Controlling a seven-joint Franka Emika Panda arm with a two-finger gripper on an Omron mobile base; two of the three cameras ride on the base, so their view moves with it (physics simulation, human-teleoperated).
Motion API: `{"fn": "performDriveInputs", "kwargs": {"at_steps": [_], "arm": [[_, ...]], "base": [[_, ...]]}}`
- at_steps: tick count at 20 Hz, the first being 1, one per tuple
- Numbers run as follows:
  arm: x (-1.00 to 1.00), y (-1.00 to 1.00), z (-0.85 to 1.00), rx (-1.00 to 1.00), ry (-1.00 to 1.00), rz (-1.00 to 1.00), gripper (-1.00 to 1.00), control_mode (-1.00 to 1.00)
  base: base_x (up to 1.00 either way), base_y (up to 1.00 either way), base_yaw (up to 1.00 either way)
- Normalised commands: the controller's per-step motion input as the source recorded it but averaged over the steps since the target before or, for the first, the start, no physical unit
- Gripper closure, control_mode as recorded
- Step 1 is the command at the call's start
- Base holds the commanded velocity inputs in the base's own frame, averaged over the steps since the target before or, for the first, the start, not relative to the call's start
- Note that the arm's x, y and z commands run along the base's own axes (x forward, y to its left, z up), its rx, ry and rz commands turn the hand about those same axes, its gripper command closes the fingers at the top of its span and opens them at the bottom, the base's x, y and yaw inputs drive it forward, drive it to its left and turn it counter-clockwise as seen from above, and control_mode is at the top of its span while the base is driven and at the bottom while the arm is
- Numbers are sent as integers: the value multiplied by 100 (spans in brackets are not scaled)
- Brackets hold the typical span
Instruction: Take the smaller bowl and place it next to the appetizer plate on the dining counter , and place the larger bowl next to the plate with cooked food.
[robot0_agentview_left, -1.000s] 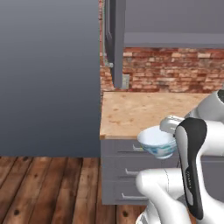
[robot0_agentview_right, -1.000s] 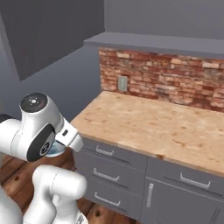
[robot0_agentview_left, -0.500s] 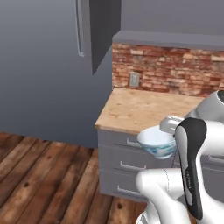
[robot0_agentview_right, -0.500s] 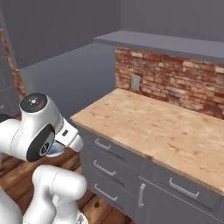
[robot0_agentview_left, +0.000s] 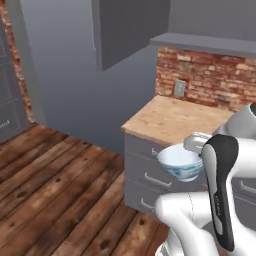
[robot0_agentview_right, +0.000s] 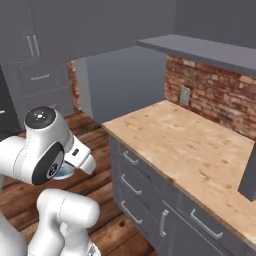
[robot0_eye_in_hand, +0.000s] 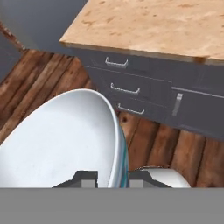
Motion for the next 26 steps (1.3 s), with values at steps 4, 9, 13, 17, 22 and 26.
{"fn": "performDriveInputs", "kwargs": {"at_steps": [4, 9, 13, 17, 22, 26], "arm": [[0, 0, 0, 0, 0, 0, 100, 100], [0, 0, 0, 0, 0, 0, 100, 100], [0, 0, 0, 0, 0, 0, 100, 100], [0, 0, 0, 0, 0, 0, 100, 100], [0, 0, 0, 0, 0, 0, 100, 100], [0, 0, 0, 0, 0, 0, 100, 100]], "base": [[-76, -17, 51], [-96, -2, 50], [-100, 0, 49], [-60, 26, 43], [-2, 95, 25], [0, 100, 27]]}}
